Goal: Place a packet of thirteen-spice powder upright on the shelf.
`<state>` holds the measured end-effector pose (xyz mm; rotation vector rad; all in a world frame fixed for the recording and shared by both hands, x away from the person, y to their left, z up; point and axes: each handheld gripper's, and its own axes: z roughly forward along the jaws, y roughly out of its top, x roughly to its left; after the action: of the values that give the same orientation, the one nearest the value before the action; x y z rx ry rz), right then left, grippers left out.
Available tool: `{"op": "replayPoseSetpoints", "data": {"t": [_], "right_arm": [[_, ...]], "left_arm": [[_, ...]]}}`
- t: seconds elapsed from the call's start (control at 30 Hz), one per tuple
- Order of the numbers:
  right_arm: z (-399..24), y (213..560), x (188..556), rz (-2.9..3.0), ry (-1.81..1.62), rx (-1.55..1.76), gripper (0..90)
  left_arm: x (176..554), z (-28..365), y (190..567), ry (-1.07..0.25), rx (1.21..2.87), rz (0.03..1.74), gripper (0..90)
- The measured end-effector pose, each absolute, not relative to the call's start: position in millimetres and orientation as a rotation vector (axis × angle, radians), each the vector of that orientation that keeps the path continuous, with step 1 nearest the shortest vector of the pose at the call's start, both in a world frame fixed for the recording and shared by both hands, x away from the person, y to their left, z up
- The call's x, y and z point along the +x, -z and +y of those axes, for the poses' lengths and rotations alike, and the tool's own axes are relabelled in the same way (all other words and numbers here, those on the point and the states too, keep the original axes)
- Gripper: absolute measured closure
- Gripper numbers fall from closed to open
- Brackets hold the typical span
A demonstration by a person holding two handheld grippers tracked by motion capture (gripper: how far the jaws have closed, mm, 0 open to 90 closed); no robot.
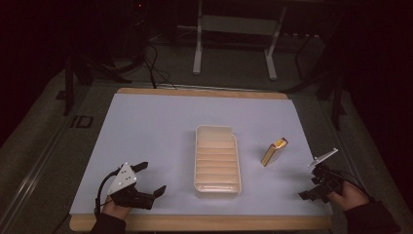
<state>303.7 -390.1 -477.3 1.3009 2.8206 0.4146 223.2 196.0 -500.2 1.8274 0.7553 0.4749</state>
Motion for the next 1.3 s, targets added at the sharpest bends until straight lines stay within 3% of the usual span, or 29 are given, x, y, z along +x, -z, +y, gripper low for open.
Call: {"op": "replayPoseSetpoints", "data": {"t": [0.6,1.3], "right_arm": [[-378,472,310,3.119,-0.129,1.093,16.1],[-342,464,296,3.282,0.015,0.597,13.0]], "left_arm": [[223,196,501,-0.473,1.831,0.757,1.0],[224,196,501,-0.465,1.836,0.755,1.0]]}}
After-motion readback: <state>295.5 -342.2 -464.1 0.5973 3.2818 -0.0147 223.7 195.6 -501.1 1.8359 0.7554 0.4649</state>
